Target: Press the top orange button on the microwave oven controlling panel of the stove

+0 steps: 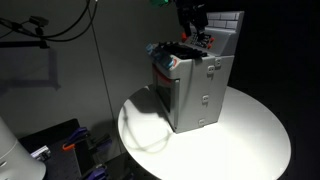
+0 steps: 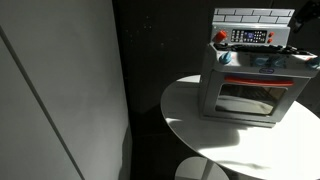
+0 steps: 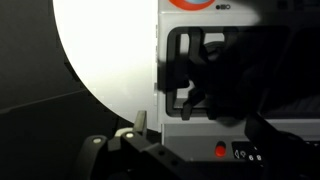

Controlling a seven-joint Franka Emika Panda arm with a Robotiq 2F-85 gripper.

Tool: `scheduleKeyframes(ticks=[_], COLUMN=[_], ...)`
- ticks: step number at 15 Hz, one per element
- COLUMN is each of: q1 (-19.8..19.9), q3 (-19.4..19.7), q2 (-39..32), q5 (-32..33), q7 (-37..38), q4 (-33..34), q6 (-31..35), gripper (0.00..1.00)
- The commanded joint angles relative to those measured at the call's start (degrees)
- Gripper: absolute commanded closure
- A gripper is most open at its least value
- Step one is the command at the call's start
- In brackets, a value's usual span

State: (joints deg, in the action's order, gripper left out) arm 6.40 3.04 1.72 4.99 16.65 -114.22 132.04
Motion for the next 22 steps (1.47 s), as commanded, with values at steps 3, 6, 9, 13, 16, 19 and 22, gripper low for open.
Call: scheduleKeyframes(ticks=[3,6,9,13,16,19,22], q1=[-0.4,-0.6,-0.9,-1.5,-1.9,-2.2,-2.5], q3=[0.8,1.0,1.2,1.6,1.9,2.3,2.7], q2=[-2.7,-4.5,-5.5,-6.5,-7.4,-8.2,-9.2], q5=[1.5,1.9,3.2,5.2,6.7,8.1,8.8], q7=[4.1,6.3,9.5,13.5,16.1,18.1,19.4], q4=[1.9,2.6,3.0,4.3,5.5,6.7,7.7], q6=[4.3,6.2,7.5,8.0,8.2,8.1,8.0], gripper=[0.0,0.0,0.0,0.0,0.0,0.0,0.0])
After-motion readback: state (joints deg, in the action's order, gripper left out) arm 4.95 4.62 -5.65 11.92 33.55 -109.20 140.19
